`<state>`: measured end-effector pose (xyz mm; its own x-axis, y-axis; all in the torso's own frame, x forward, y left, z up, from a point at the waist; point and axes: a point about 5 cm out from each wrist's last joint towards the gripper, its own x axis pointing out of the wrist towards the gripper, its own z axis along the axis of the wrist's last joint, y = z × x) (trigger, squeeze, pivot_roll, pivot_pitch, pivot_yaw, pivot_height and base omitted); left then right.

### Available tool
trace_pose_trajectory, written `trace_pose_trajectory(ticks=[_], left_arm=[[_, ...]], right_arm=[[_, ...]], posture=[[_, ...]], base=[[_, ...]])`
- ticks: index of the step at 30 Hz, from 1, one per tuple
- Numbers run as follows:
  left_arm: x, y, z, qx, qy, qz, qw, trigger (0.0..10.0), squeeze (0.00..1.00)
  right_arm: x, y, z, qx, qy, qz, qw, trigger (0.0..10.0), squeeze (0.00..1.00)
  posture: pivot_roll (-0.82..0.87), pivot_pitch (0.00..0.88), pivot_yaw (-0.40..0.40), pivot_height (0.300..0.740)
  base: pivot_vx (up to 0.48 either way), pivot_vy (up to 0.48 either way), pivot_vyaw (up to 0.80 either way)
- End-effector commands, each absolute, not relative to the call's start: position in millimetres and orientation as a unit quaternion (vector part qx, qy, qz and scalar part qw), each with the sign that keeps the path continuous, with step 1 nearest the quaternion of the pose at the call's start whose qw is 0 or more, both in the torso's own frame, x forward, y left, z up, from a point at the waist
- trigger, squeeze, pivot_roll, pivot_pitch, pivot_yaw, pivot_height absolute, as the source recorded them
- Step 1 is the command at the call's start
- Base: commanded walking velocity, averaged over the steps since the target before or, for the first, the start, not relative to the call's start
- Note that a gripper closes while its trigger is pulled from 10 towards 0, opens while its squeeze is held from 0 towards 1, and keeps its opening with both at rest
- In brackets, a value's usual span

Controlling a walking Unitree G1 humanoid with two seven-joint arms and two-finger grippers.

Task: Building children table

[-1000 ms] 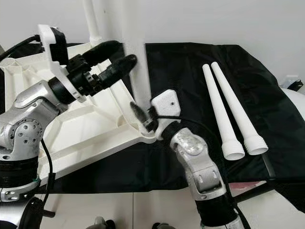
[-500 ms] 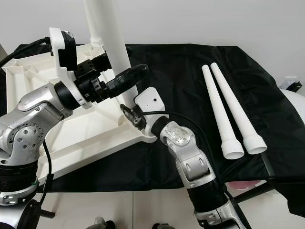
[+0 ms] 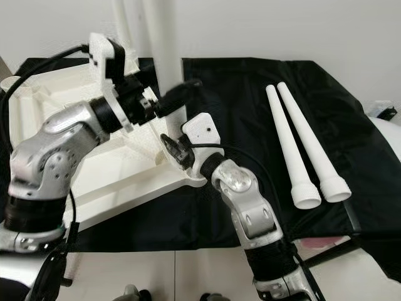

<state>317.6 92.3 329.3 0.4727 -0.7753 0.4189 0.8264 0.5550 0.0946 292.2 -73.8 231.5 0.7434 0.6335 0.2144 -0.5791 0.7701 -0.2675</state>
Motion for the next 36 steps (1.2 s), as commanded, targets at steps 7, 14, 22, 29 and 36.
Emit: trace_pose_trajectory(ticks=[7,14,22,29,36], left_arm=[[295.1,127.2,346.8,-0.17,-0.273,-0.444,0.837,10.0,0.0],[265.7,114.7,320.1,-0.105,-0.228,-0.57,0.782,10.0,0.0],[307.7,114.7,300.4,-0.07,-0.166,-0.416,0.892,10.0,0.0],[328.0,117.0,306.7,-0.064,-0.156,-0.317,0.933,10.0,0.0],[322.9,112.6,313.2,-0.068,-0.175,-0.345,0.92,10.0,0.0]], right_arm=[[290.0,-99.3,232.8,-0.085,-0.142,0.266,0.95,10.0,0.0],[296.3,-109.0,238.9,-0.073,-0.152,0.224,0.96,10.0,0.0],[288.1,-96.8,250.1,-0.048,-0.183,0.274,0.943,10.0,0.0],[270.6,-77.8,244.7,-0.059,-0.176,0.36,0.914,10.0,0.0],[272.4,-77.8,235.5,-0.071,-0.152,0.358,0.918,10.0,0.0]], posture=[[-0.01,0.143,0.002,0.74],[0.0,0.139,0.001,0.74],[0.02,0.137,-0.012,0.74],[0.01,0.141,-0.009,0.74],[0.01,0.146,-0.002,0.74]], base=[[0.0,0.0,0.0],[0.0,0.0,0.0],[0.0,0.0,0.0],[0.0,0.0,0.0],[0.0,0.0,0.0]])
